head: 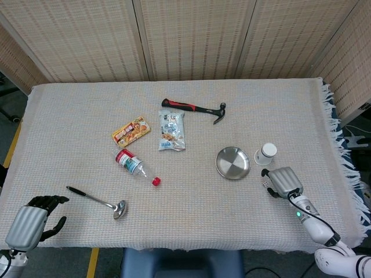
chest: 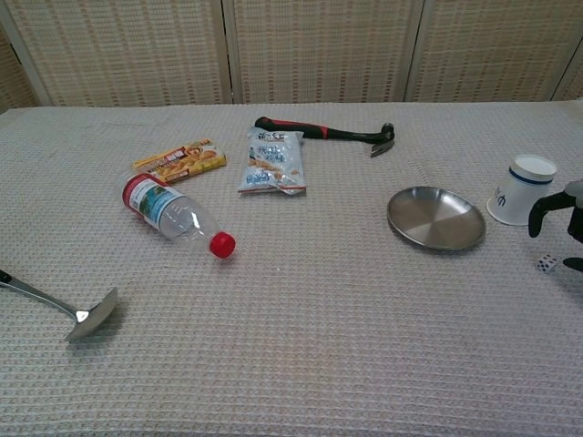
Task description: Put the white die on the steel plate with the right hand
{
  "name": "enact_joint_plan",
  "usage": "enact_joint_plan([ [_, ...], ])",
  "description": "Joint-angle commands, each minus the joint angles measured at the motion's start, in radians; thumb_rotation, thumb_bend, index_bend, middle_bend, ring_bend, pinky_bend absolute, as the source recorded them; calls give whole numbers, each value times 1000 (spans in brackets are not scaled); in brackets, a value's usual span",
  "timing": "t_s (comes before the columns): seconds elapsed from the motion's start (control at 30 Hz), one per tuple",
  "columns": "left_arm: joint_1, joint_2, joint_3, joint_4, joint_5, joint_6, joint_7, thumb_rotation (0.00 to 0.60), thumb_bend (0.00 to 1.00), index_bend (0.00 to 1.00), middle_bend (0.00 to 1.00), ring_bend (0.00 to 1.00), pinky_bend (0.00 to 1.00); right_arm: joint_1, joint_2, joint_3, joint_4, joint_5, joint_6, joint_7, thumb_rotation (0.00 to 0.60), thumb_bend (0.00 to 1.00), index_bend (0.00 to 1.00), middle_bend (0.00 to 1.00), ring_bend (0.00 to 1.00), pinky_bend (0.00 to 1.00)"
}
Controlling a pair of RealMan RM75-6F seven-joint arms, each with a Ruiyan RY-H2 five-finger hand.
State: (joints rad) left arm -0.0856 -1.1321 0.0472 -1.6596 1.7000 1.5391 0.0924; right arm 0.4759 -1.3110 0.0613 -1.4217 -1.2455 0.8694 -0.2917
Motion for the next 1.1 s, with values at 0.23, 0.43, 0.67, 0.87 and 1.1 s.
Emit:
enact_joint_plan([
  [0.23,1,1,0,0,1,1,-2,600,336,342,389,357,372,-1,-52,-19,90,-34,5,82,600,274,357,841,710,849],
  [0.43,0,0,0,0,1,-1,-1,600,335,345,390,356,372,-3,-70,-25,131,-50,11,121,600,275,375,841,710,849],
  [0.67,0,0,0,-2,3,-2,2,600,336,347,390,356,372,-6,-83,-29,157,-65,23,149,600,274,383,841,710,849],
  [0.87,1,1,0,-2,2,0,0,600,336,348,393,356,372,-5,-93,-31,173,-67,20,164,600,274,384,842,710,849],
  [1.1,1,2,0,-2,2,-2,-2,600,336,350,393,356,373,-3,-96,-37,177,-77,17,181,600,274,385,842,710,849],
])
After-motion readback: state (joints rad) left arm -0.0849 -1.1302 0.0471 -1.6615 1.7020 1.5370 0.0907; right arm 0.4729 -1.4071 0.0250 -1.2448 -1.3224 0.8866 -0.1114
